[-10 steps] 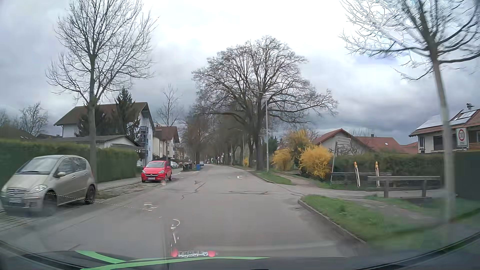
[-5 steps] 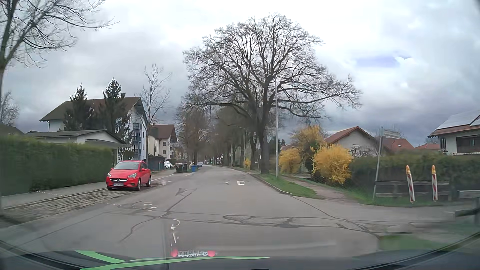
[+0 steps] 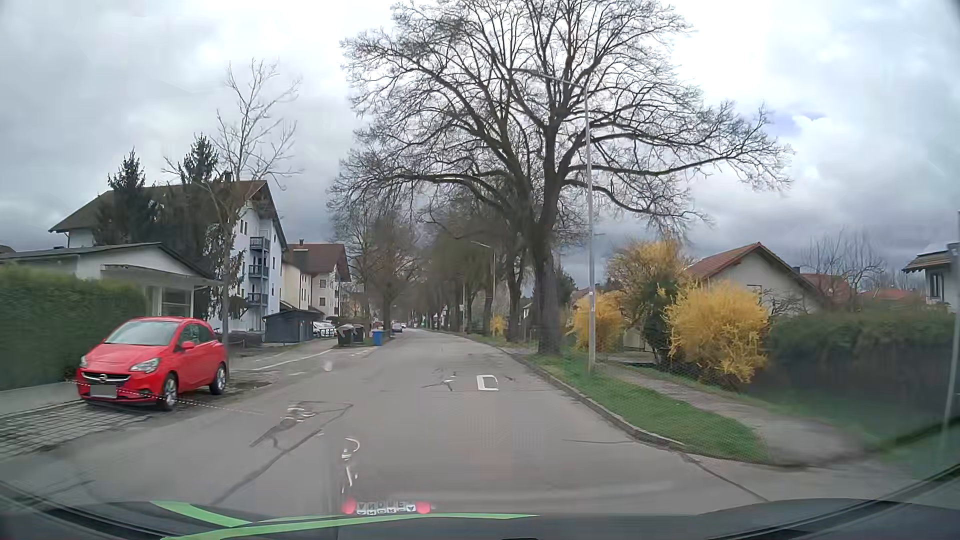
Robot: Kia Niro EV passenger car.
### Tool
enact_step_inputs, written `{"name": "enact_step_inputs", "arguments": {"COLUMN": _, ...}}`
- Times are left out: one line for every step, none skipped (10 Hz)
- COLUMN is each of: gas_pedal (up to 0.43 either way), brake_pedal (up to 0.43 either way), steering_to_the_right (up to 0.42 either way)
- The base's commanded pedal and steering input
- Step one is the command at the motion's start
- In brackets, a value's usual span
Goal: Follow the waypoints while adhering to traffic rules and regulations
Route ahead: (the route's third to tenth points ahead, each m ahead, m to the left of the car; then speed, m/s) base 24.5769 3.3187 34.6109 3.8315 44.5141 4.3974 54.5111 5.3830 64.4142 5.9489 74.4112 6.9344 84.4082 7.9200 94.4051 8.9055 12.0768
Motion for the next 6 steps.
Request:
{"name": "enact_step_inputs", "arguments": {"gas_pedal": 0.098, "brake_pedal": 0.000, "steering_to_the_right": -0.004}}
{"name": "enact_step_inputs", "arguments": {"gas_pedal": 0.098, "brake_pedal": 0.000, "steering_to_the_right": -0.004}}
{"name": "enact_step_inputs", "arguments": {"gas_pedal": 0.098, "brake_pedal": 0.000, "steering_to_the_right": -0.004}}
{"name": "enact_step_inputs", "arguments": {"gas_pedal": 0.098, "brake_pedal": 0.000, "steering_to_the_right": -0.004}}
{"name": "enact_step_inputs", "arguments": {"gas_pedal": 0.098, "brake_pedal": 0.000, "steering_to_the_right": -0.004}}
{"name": "enact_step_inputs", "arguments": {"gas_pedal": 0.098, "brake_pedal": 0.000, "steering_to_the_right": -0.004}}
